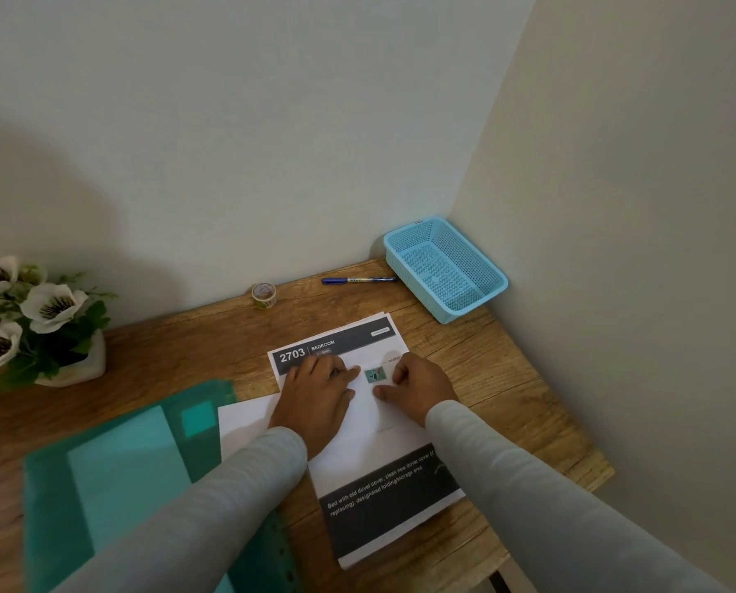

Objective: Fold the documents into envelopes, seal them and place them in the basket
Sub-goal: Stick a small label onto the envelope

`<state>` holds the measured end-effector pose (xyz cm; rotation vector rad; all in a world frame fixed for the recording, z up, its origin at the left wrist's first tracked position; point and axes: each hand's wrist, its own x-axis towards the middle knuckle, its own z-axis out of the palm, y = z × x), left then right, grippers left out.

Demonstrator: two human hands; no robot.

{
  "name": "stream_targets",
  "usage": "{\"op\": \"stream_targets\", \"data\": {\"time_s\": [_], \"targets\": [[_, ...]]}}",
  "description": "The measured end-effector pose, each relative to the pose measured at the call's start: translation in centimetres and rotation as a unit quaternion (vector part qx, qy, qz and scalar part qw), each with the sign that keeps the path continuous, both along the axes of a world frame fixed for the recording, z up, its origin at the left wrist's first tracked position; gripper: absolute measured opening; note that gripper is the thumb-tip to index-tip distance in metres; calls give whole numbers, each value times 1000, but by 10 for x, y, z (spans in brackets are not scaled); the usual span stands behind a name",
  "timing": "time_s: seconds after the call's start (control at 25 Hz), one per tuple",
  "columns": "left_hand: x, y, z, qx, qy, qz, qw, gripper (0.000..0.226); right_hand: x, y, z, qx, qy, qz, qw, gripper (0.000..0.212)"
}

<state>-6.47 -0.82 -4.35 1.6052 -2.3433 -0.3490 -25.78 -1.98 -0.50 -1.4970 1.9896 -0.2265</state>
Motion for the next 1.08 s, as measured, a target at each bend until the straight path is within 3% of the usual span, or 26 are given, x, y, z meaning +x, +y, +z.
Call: {"op": "stream_targets", "data": {"time_s": [0.28,0.36,0.56,0.68,0.76,0.88,1.0,1.08], "targets": [[41,-11,48,187,-161,14,969,99,-3,7,-1,-6,-28,16,999,37],[48,-10,54,215,-183,27,959,104,-2,7,1,-1,-24,22,999,40],[44,-13,61,253,-161,43,953,70,-1,10,7,32,-28,39,998,72],[47,-13,59,249,-67,53,965,38,-5,11,16,30,-71,38,996,77],[48,-12,66,222,16,58,973,25,-12,10,26,2,-104,34,994,60],[50,-16,90,184,90,40,978,15,-27,5,44,-70,-143,50,986,12],[59,-28,113,129,105,19,986,15,-39,-2,65,-122,-198,36,972,7],[69,-32,120,106,98,37,989,28,-48,-5,74,-145,-222,10,964,7]]}}
